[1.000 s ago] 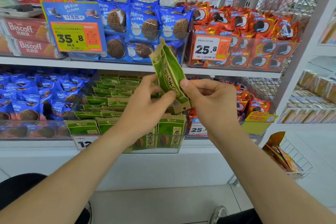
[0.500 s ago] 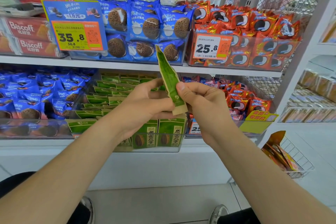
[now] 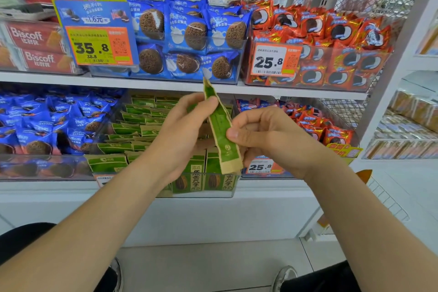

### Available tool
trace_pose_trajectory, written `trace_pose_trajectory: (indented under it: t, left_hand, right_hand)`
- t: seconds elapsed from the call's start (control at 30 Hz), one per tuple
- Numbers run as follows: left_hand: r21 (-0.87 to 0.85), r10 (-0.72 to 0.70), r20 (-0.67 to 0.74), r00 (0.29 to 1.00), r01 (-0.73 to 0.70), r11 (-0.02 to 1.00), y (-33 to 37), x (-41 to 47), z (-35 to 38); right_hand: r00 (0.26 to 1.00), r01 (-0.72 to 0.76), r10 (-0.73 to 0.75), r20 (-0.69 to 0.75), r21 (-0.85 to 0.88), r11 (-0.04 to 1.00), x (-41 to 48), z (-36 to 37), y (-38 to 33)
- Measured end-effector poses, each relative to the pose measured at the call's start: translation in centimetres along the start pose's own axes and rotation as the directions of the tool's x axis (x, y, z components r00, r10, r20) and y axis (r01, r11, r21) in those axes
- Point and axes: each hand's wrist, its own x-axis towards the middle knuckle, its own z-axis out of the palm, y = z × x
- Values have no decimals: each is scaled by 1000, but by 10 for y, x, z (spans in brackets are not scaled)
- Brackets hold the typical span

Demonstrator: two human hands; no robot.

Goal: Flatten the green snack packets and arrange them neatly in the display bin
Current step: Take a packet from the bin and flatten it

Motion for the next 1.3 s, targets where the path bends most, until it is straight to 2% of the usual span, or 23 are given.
trace_pose_trajectory:
  t: [0.03,0.1,0.17,0.2,0.3,0.37,0.47,0.57,0.73,0.8,0.9,1.0,1.1,1.17,1.23,1.27,1.3]
  left_hand:
    - [33,20,-6,1000,-19,999,-1,-1,1]
    - [127,83,7,997,-83,988,-3,-5,3]
    - [268,180,36,983,-183,946,-7,-6,6]
    - [327,220,51,974,-224,918,-10,-6,8]
    - [412,276,75,958,-281,867,-14,-9,11]
    - [402,266,67,962,-270,875,-14,-9,11]
    - [244,160,10,987,-158,957,-11,-9,10]
    - [96,58,21,998,-60,994,-8,-10,12]
    - [55,5,81,997,-9,998,-7,-6,7]
    - [72,-28,164,986,17,997,-3,-5,3]
    - [188,-62,247,967,15,982,-3,-5,-1]
    - [351,-126,238,963,36,936,-5,-5,-5]
    - [468,-288,337,896,106,878,-2,-6,-7]
    - [506,-267,361,894,53,861,-4,-6,-8]
    - [478,-211,296,932,46,877,-7,-5,-8]
    - [437,-190,249,950,65,897,-8,-3,-8]
    - [376,-182,199,963,96,922,-9,-2,-8]
  right_hand:
    - [1000,-5,5,-19,13,1000,0,2,0]
    - [985,12,-7,-175,26,1000,4,9,3]
    - [917,67,-80,-390,-48,997,12,14,13]
    - [875,92,-153,-460,-152,984,16,15,18]
    - [795,94,-393,-462,-546,833,20,14,28]
    - [790,72,-420,-447,-613,787,20,15,28]
    - [842,72,-302,-448,-461,884,25,22,29]
    - [860,63,-217,-462,-326,943,28,24,28]
    - [850,141,-266,-454,-291,946,24,19,20]
    - [873,156,-261,-412,-271,950,23,16,18]
    - [920,94,-197,-339,-298,950,18,7,17]
    - [878,70,-217,-426,-336,939,15,1,16]
    - [819,58,-302,-488,-452,890,17,-1,20]
    - [794,71,-315,-519,-436,897,19,0,24]
    - [808,61,-202,-554,-262,963,20,-1,27]
    - [849,22,-71,-524,-98,995,19,-2,26]
    - [898,-48,75,-434,72,996,18,-4,25]
